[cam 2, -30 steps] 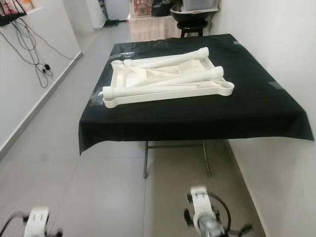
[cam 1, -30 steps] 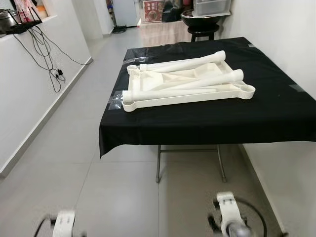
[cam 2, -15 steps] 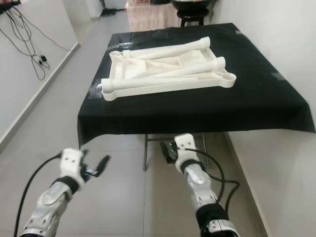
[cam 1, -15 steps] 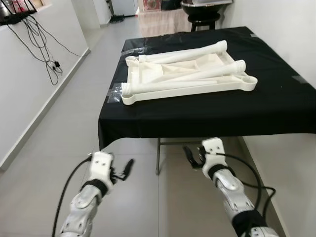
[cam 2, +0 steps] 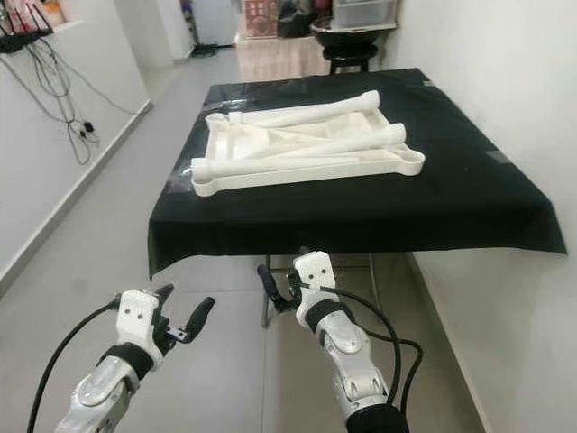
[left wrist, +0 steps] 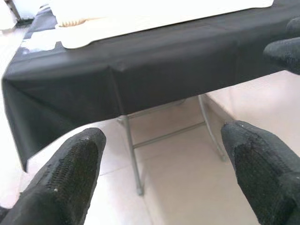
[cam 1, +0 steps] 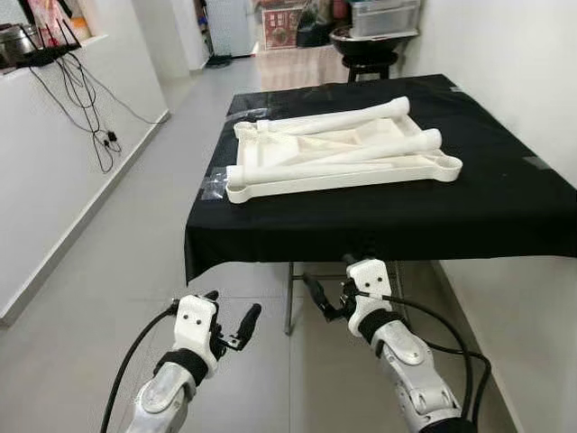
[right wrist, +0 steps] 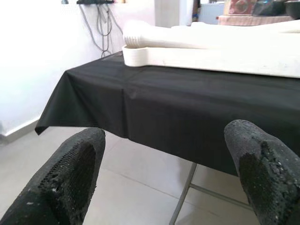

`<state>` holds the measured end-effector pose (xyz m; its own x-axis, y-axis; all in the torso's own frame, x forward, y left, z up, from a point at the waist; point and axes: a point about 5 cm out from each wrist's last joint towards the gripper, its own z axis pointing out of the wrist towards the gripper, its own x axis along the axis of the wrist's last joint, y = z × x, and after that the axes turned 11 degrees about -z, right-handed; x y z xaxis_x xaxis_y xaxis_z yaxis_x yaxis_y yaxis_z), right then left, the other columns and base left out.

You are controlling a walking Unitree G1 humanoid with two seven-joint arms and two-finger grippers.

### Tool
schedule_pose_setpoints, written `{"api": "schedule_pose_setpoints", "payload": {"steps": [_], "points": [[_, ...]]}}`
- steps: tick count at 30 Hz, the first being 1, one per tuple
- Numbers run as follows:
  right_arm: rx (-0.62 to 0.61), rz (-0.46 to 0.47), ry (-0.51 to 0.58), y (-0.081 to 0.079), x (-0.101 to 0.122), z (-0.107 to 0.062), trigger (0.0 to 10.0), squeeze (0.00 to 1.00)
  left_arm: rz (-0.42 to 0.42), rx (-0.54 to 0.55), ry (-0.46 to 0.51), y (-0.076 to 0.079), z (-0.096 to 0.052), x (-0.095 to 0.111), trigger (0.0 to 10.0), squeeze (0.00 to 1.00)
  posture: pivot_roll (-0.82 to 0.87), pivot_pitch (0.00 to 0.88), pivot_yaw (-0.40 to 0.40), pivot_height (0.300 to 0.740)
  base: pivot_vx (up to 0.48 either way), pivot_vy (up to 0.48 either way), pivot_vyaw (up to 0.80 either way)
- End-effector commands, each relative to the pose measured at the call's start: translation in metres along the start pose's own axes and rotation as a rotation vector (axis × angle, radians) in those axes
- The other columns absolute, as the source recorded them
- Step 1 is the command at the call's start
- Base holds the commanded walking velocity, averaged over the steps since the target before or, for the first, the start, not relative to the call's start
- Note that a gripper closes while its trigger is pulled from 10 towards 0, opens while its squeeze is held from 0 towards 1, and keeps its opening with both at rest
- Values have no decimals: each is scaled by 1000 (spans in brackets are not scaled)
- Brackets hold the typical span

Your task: Building children table

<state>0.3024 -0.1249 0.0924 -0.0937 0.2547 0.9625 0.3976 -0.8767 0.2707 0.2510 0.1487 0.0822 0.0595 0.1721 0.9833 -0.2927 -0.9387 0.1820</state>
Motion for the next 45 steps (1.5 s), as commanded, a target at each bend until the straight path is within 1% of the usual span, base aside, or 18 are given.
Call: {"api": "schedule_pose_setpoints", "payload": {"steps": [1, 4, 8, 9, 11, 12, 13, 14, 18, 19, 22, 24, 26, 28, 45], "points": [[38, -32, 20, -5, 9, 3, 10000, 0, -2, 7, 6, 2, 2, 6, 10000, 0, -56, 0, 44, 740, 0, 0, 0], [29, -45, 16, -6, 12, 1, 10000, 0, -14, 0, 18, 5, 3, 10, 10000, 0, -61, 0, 49, 740, 0, 0, 0], [1, -24, -11, -3, 13, -1, 10000, 0, -22, 15, 31, 6, 3, 12, 10000, 0, -66, 0, 48, 740, 0, 0, 0], [-19, -16, -15, 1, 13, -1, 10000, 0, -50, 49, 43, 3, 3, 14, 10000, 0, -69, 0, 47, 740, 0, 0, 0], [-19, -16, -15, 1, 13, -1, 10000, 0, -50, 49, 43, 3, 3, 14, 10000, 0, -69, 0, 47, 740, 0, 0, 0], [-44, -2, -26, 6, 12, 0, 10000, 0, -78, 80, 57, -1, 4, 16, 10000, 0, -62, 0, 42, 740, 0, 0, 0], [-44, -2, -26, 6, 12, 0, 10000, 0, -78, 80, 57, -1, 4, 16, 10000, 0, -62, 0, 42, 740, 0, 0, 0], [-53, 23, -38, 9, 11, 2, 10000, 0, -87, 98, 67, -5, 5, 19, 10000, 0, -57, 0, 44, 740, 0, 0, -800], [-27, 54, -32, 6, 11, 6, 10000, 0, -61, 94, 60, -5, 6, 21, 10000, 0, -51, 0, 52, 740, 0, 0, -800], [-2, 65, -22, 3, 12, 8, 10000, 0, -50, 81, 48, -4, 8, 21, 10000, 0, -48, 0, 61, 740, 0, 0, 0], [14, 71, -16, 0, 13, 10, 10000, 0, -45, 72, 41, -4, 8, 22, 10000, 0, -47, 0, 68, 740, 0, 0, 0], [36, 92, -8, -3, 15, 13, 10000, 0, -9, 20, 20, 1, 13, 23, 10000, 0, -56, 0, 93, 740, 0, 0, 0], [44, 122, -1, -5, 18, 14, 10000, 0, 6, -6, 10, 3, 16, 24, 10000, 0, -58, 0, 97, 740, 240, 0, 0], [43, 147, 2, -4, 18, 15, 10000, 0, 6, -11, 6, 3, 19, 24, 10000, 0, -64, 0, 104, 740, 240, 0, 0], [53, 169, 9, -1, 17, 18, 10000, 0, -1, -22, -9, 4, 23, 22, 10000, 0, -66, 0, 96, 740, 264, 0, 0]]}}
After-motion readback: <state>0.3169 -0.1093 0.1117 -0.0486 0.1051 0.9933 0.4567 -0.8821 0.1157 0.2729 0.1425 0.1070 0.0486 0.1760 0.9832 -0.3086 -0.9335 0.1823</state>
